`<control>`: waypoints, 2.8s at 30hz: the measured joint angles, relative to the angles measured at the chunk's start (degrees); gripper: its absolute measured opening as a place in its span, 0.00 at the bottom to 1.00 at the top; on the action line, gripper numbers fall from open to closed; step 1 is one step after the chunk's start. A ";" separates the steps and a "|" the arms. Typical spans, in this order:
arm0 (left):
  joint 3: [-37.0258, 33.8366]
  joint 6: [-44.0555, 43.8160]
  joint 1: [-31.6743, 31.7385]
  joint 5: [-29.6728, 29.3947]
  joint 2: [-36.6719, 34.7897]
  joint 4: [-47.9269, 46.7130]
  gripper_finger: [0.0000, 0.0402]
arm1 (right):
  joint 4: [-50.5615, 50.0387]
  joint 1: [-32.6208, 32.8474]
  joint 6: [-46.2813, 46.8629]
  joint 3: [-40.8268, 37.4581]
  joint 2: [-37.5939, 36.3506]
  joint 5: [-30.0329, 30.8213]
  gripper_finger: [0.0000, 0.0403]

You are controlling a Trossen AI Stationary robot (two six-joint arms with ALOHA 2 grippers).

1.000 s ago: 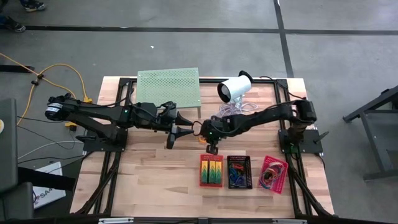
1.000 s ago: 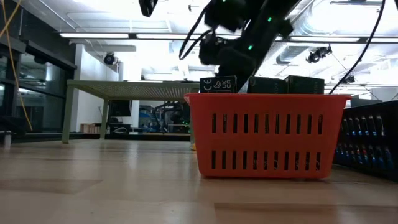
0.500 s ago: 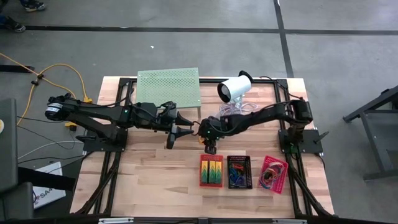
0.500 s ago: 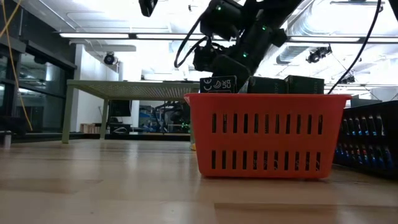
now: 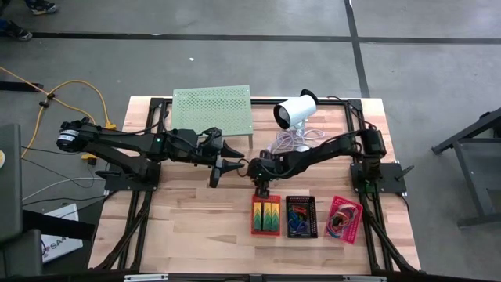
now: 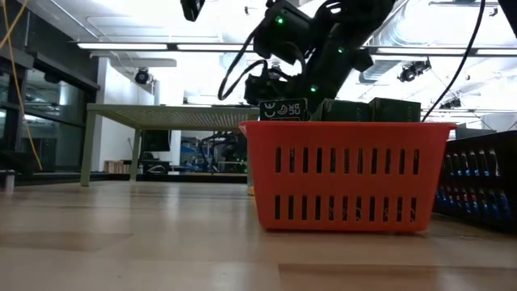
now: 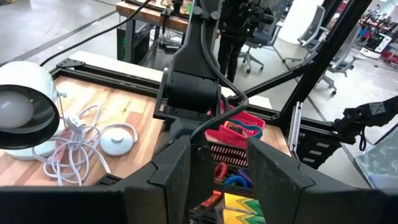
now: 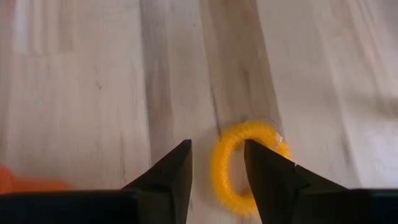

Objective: Pick & Place Office Desk Supplies
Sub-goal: Put the yellow wrist coil into the black basket

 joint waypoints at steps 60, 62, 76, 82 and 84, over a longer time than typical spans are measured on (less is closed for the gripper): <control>-0.02 0.00 0.00 0.00 0.00 0.28 0.38 | -0.66 -0.01 1.70 -0.09 1.25 0.20 0.06; -0.02 0.00 -0.02 0.00 0.00 0.28 0.38 | -0.92 -0.01 0.28 -0.09 -0.38 2.04 0.06; -0.01 0.00 -0.02 0.01 -0.02 0.54 0.38 | -8.47 1.37 1.37 0.09 -10.77 5.53 0.06; -0.02 0.00 -0.02 0.02 -0.02 1.14 0.38 | -13.96 3.22 8.93 0.02 -11.82 5.98 0.06; -0.01 0.00 -0.01 0.02 -0.02 1.10 0.38 | -16.50 4.24 12.99 -0.02 -12.63 6.23 0.06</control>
